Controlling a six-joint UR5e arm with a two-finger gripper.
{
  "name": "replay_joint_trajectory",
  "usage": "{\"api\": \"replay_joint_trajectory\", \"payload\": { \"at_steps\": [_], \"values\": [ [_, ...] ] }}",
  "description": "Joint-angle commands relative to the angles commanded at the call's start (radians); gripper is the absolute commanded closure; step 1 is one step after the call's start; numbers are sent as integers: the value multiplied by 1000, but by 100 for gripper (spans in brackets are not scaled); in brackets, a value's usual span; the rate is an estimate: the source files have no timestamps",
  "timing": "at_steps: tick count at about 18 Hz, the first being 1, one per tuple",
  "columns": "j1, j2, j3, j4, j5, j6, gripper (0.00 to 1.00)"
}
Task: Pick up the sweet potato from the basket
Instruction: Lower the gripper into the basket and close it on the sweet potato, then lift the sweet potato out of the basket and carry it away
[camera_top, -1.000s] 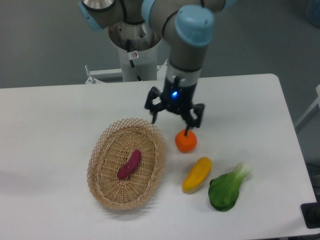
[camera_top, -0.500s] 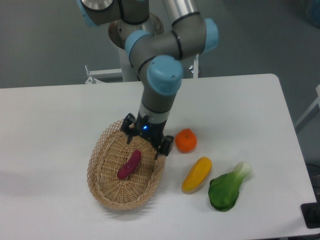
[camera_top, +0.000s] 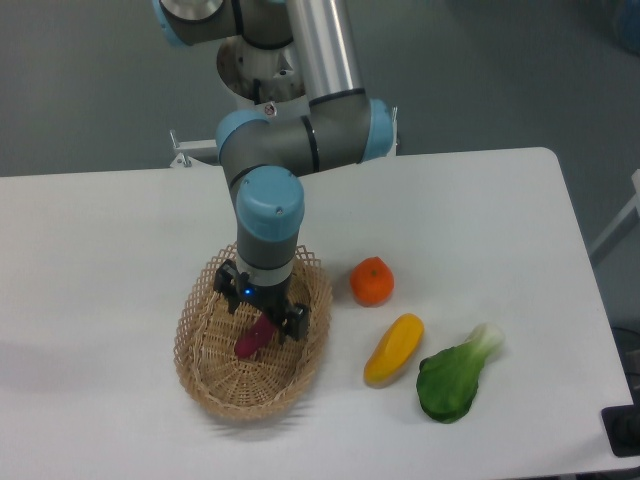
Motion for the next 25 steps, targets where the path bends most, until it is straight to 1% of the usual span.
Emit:
{"api": "replay_joint_trajectory", "payload": {
  "at_steps": [4, 9, 10, 11, 12, 14, 15, 17, 20, 22, 24, 25],
  "values": [
    [-9, -18, -6, 8, 31, -3, 0],
    [-20, -23, -6, 12, 43, -3, 1],
    [-20, -22, -5, 15, 52, -2, 12],
    [-20, -20, -3, 14, 52, 0, 34],
    [-20, -18, -3, 15, 52, 3, 48],
    [-20, -15, 1, 16, 52, 9, 68],
    [-20, -15, 4, 16, 52, 11, 73],
    [-20, -14, 6, 14, 52, 11, 79],
    [-18, -8, 14, 14, 52, 12, 82],
    [-14, 9, 21, 11, 52, 18, 83],
    [1, 24, 37, 0, 45, 32, 83],
    [21, 37, 50, -6, 43, 50, 83]
  ]
}}
